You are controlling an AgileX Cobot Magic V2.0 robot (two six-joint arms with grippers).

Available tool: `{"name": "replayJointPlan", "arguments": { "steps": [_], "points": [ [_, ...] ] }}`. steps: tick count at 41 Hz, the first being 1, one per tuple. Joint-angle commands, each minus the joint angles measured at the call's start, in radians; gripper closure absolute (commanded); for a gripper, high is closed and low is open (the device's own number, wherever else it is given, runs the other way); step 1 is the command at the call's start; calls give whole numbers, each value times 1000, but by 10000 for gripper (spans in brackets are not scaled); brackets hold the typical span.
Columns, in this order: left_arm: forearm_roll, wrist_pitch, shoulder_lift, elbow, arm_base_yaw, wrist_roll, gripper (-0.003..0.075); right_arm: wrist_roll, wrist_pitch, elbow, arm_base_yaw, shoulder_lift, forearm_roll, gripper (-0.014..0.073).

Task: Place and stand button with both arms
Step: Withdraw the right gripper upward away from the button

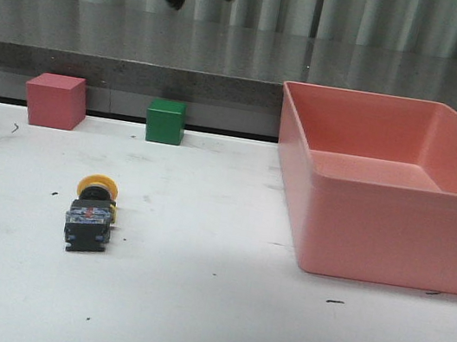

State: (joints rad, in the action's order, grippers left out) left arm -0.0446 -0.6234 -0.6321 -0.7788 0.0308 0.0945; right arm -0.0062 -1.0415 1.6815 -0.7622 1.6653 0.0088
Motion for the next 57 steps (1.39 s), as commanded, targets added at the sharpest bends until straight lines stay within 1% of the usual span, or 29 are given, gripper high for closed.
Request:
{"name": "replayJointPlan", "arguments": {
  "steps": [1, 8, 19, 33, 38, 44, 57],
  "points": [
    [-1, 72, -5, -33, -2, 8, 354, -40, 78, -76, 19, -161, -9, 167],
    [-1, 74, -5, -33, -2, 8, 354, -86, 91, -239, 26, -353, -9, 167],
    [-1, 74, -5, -33, -2, 8, 354, -86, 93, -472, 26, -653, -9, 167],
    [-1, 74, -5, -33, -2, 8, 354, -86, 91, -709, 26, -995, -9, 167],
    [-1, 74, -5, -33, -2, 8, 354, -86, 93, -761, 26, -1093, -9, 167],
    [-1, 74, -5, -33, -2, 8, 354, -86, 92, -781, 26, -1168, -9, 167],
    [-1, 101, -5, -33, -2, 8, 354, -86, 84, -781, 26, -1188, -9, 167]
  ]
}}
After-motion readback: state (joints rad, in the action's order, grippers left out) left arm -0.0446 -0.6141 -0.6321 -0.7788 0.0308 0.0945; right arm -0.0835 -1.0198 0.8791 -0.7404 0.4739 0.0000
